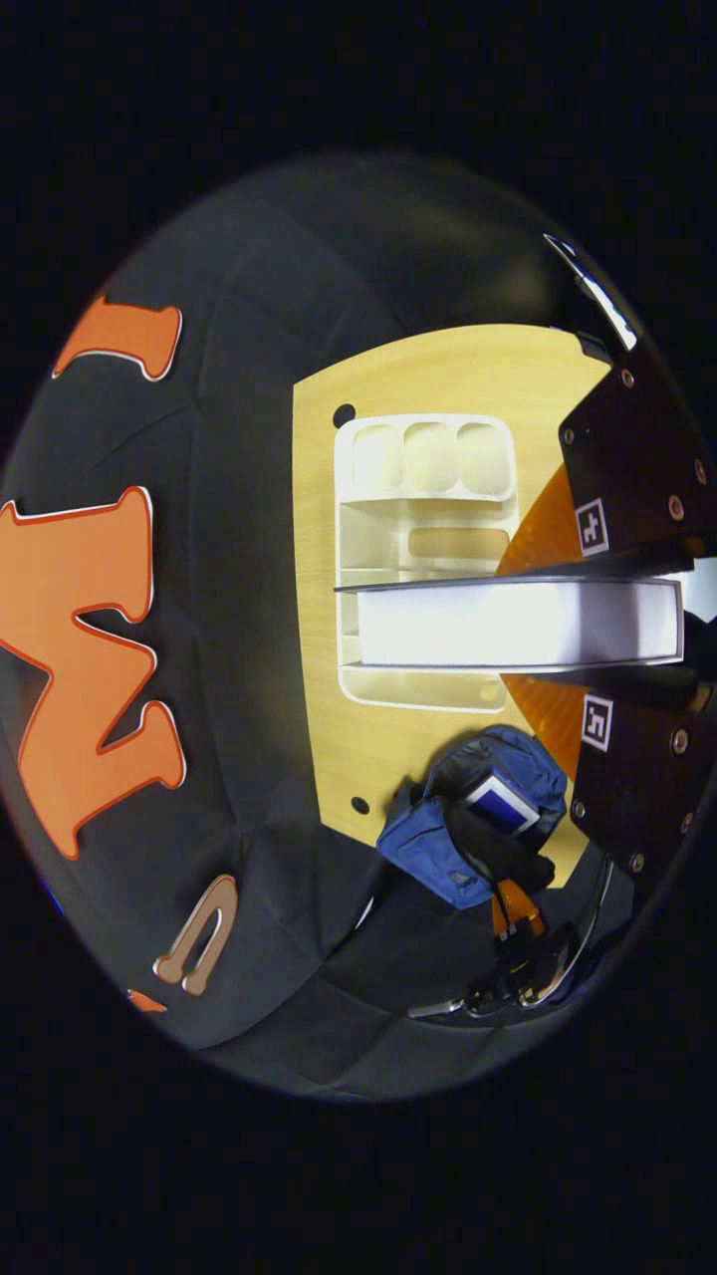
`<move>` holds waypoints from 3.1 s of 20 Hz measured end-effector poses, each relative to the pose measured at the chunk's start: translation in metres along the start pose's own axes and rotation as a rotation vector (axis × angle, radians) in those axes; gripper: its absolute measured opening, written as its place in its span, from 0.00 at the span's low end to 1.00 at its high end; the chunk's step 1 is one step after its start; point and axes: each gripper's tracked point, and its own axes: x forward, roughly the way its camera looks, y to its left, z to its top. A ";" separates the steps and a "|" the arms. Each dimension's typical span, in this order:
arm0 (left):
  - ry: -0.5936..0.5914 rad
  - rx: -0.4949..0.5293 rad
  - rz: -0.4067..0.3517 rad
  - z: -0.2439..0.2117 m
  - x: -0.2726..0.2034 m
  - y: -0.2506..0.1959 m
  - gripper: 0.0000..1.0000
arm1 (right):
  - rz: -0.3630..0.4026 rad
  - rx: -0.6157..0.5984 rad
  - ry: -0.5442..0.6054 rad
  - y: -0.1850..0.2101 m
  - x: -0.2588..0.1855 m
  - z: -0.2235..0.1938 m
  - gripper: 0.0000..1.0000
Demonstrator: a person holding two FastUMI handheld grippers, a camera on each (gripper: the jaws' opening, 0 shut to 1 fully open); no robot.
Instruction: Open the schoolbag, grab two books from the bookshelf and put them into the schoolbag.
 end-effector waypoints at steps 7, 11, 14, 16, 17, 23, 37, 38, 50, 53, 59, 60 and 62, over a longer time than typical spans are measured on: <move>0.009 0.018 -0.022 -0.003 0.005 -0.003 0.01 | 0.223 0.176 -0.007 0.050 -0.006 -0.037 0.35; 0.014 0.036 -0.015 -0.002 0.005 0.000 0.01 | 0.331 0.301 -0.003 0.084 0.017 -0.078 0.35; 0.023 0.076 -0.012 0.002 0.004 0.000 0.01 | 0.406 0.417 -0.018 0.110 0.040 -0.103 0.35; 0.030 0.104 -0.013 0.002 0.002 0.000 0.01 | 0.457 0.504 -0.038 0.128 0.055 -0.118 0.35; 0.031 0.116 -0.017 0.002 0.002 0.000 0.01 | 0.481 0.531 -0.041 0.137 0.059 -0.127 0.35; 0.050 0.164 -0.032 0.000 0.007 -0.006 0.01 | 0.463 0.655 -0.102 0.176 0.101 -0.154 0.34; 0.069 0.261 -0.068 -0.003 0.008 -0.028 0.01 | 0.434 0.736 -0.199 0.239 0.171 -0.176 0.34; 0.069 0.273 -0.073 -0.004 0.007 -0.031 0.01 | 0.436 0.730 -0.213 0.245 0.175 -0.175 0.34; 0.083 0.405 -0.086 0.000 -0.003 -0.050 0.01 | 0.557 0.767 -0.173 0.264 0.211 -0.176 0.35; 0.085 0.400 -0.092 -0.002 0.001 -0.052 0.01 | 0.570 0.755 -0.183 0.268 0.217 -0.172 0.34; 0.095 0.446 -0.123 -0.007 0.005 -0.067 0.00 | 0.615 0.778 -0.161 0.290 0.235 -0.177 0.35; 0.097 0.455 -0.130 -0.010 0.006 -0.069 0.00 | 0.619 0.778 -0.162 0.293 0.239 -0.177 0.35; 0.096 0.473 -0.116 -0.009 0.005 -0.068 0.01 | 0.628 0.786 -0.162 0.298 0.244 -0.175 0.35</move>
